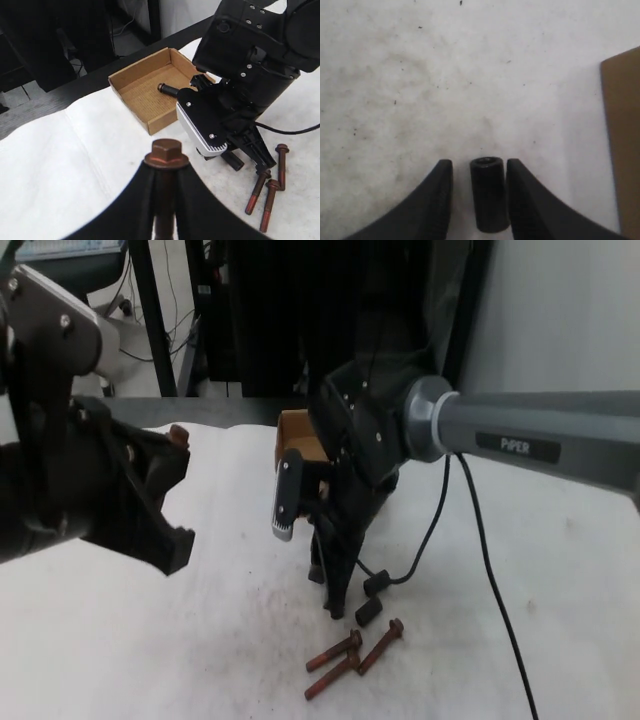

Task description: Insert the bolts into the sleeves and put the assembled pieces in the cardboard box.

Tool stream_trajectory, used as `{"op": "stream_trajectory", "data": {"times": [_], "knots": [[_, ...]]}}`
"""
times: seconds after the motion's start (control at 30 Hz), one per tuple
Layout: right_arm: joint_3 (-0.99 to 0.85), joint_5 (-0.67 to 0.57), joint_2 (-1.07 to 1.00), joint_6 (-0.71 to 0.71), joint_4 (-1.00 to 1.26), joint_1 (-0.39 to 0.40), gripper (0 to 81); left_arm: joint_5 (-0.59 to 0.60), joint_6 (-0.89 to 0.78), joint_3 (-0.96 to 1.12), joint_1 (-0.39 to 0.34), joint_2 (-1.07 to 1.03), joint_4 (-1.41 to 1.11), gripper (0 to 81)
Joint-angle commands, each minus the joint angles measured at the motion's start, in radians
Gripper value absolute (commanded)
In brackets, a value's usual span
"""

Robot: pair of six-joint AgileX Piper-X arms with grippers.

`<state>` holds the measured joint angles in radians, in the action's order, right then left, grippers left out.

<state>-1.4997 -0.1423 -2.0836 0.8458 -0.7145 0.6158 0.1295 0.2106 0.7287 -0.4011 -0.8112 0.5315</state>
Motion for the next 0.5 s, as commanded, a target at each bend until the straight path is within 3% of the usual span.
{"op": "stream_trajectory", "data": {"times": [0.0,0.47], "knots": [[-0.006,0.008,-0.013,0.025,0.007,0.000,34.0,0.006,0.026,0.006,0.001,0.010,0.023,0.1],[-0.006,0.043,-0.024,0.031,-0.032,-0.070,34.0,0.006,0.045,0.006,0.001,0.010,0.039,0.1]]}}
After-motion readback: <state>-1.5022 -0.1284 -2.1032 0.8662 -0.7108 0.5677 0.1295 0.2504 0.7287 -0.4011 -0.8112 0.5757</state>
